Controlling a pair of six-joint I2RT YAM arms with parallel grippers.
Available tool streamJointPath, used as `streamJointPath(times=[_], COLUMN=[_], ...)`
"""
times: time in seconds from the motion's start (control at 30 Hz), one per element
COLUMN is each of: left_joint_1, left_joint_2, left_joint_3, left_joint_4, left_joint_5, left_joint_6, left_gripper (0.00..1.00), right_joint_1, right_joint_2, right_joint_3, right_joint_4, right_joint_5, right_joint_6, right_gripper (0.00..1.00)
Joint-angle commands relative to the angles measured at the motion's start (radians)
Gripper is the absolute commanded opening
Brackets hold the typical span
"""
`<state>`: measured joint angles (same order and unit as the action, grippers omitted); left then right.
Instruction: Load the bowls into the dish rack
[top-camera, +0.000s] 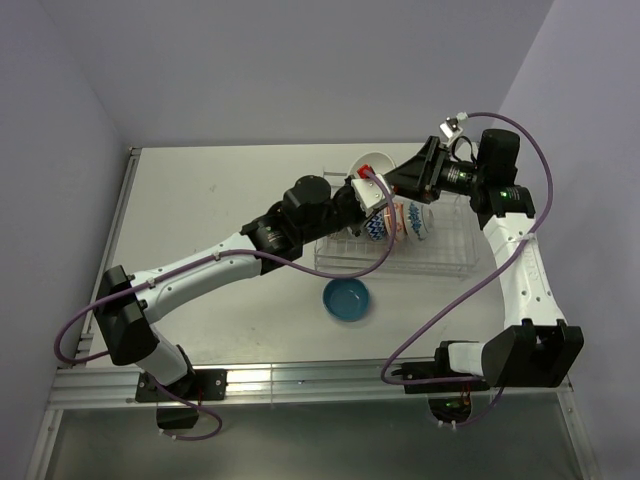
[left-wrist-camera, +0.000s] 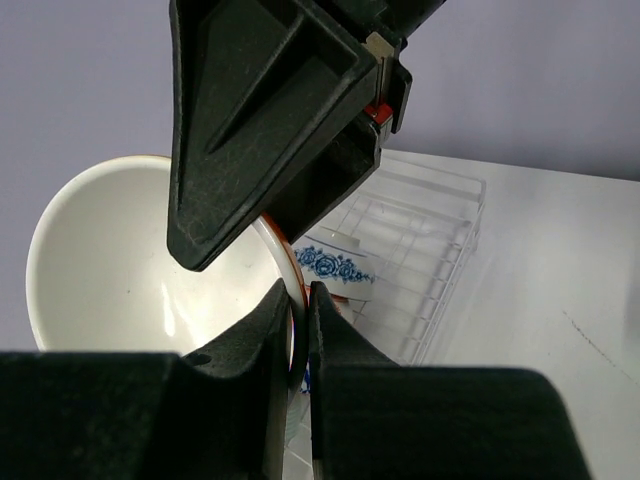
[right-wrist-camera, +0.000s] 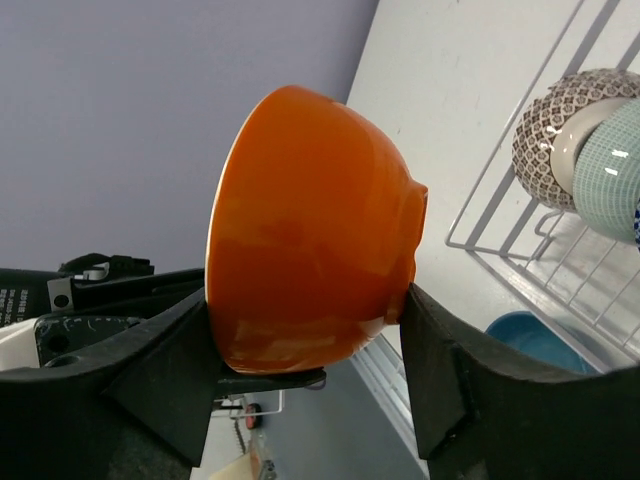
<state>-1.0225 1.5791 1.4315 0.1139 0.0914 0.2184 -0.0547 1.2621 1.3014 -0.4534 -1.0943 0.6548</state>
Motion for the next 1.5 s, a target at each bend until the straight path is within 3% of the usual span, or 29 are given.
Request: streamJointPath(times=[0.0,0.17,0.2,0.23,0.27,0.4,0.5,0.53,0.7,0.83,1.07,1.13,1.17,1.47], left_joint_1=[-0.004,-0.004,-0.004,-0.004,-0.004,-0.004,-0.002,-0.002,0.002,0.030,0.114,0.137,0.145,0.248], left_joint_2=[-0.051,-0.050,-0.051,-0.053,-0.057,-0.071,-0.083,-0.088,-0.116,-0.125,-0.148,-0.160,-0.166,-0.229], left_joint_3=[0.026,0.032,0.032,0.030,0.026,0.009,-0.003,-0.006,-0.019,-0.006,0.041,0.035,0.030,-0.008], left_joint_4=[0.084,0.053,0.047,0.043,0.033,0.017,-0.002,-0.005,-0.039,-0.091,-0.244,-0.261,-0.281,-0.330], left_joint_5=[0.021,0.027,0.028,0.030,0.034,0.027,0.021,0.016,0.019,0.037,0.114,0.137,0.143,0.202], left_joint_6=[-0.016,-0.024,-0.025,-0.027,-0.025,-0.024,-0.028,-0.031,-0.059,-0.108,-0.206,-0.209,-0.209,-0.295], left_gripper=[0.00,0.00,0.00,0.00,0.01,0.13,0.32,0.46,0.68,0.72,0.79,0.96,0.99,1.00], right_joint_1=[0.006,0.006,0.006,0.004,0.003,-0.014,-0.033,-0.039,-0.085,-0.129,-0.250,-0.273,-0.292,-0.335], right_joint_2=[0.000,0.005,0.003,0.005,0.011,0.013,0.020,0.022,0.043,0.054,0.105,0.112,0.124,0.172], right_joint_3=[0.001,0.012,0.019,0.022,0.033,0.048,0.059,0.062,0.096,0.121,0.229,0.252,0.260,0.348], right_joint_4=[0.056,0.055,0.055,0.053,0.048,0.038,0.028,0.022,-0.069,-0.151,-0.427,-0.494,-0.514,-0.637], right_joint_5=[-0.049,-0.053,-0.055,-0.058,-0.061,-0.058,-0.050,-0.047,-0.024,0.011,0.161,0.230,0.250,0.562], right_joint_6=[0.014,-0.007,-0.007,-0.009,-0.017,-0.023,-0.029,-0.030,-0.110,-0.190,-0.505,-0.564,-0.614,-0.819], right_gripper=[0.65,0.27,0.12,0.03,0.00,0.00,0.00,0.00,0.00,0.00,0.00,0.00,0.00,0.00])
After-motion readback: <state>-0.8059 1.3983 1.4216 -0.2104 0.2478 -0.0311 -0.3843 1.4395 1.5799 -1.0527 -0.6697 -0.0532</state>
